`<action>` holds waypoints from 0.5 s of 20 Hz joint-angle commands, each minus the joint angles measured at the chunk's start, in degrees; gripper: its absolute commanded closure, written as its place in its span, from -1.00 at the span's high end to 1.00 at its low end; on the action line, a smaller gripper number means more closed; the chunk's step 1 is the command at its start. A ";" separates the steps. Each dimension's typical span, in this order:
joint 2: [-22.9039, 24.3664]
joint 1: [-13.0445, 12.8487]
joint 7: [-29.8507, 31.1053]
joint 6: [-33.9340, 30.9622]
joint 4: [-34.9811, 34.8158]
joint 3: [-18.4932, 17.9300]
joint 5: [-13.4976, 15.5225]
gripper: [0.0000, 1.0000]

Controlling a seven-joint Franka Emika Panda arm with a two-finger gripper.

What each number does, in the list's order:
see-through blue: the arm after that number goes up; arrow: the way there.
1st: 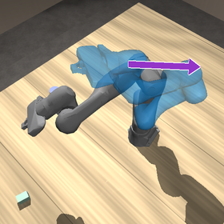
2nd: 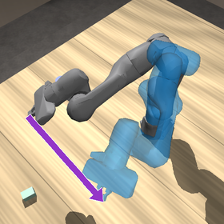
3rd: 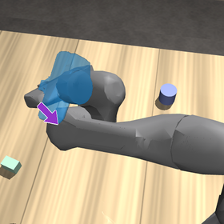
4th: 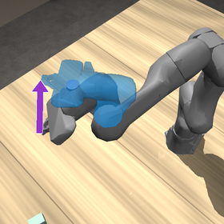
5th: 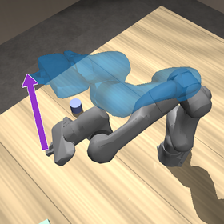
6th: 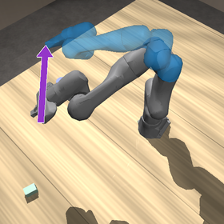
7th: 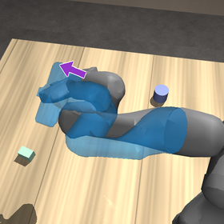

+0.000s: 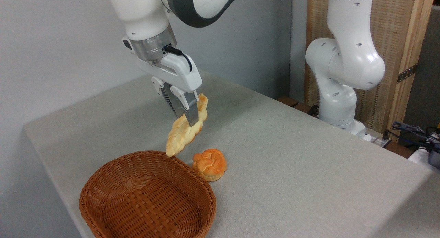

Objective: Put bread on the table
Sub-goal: 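Move the loaf beside the round bun and lower it onto the table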

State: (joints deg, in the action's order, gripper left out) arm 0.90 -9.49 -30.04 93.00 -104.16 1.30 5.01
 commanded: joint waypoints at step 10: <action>-0.64 -2.11 -1.16 -1.16 -1.66 1.42 0.18 1.00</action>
State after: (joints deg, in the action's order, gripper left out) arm 0.01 -11.38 -30.26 92.43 -105.97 3.19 5.01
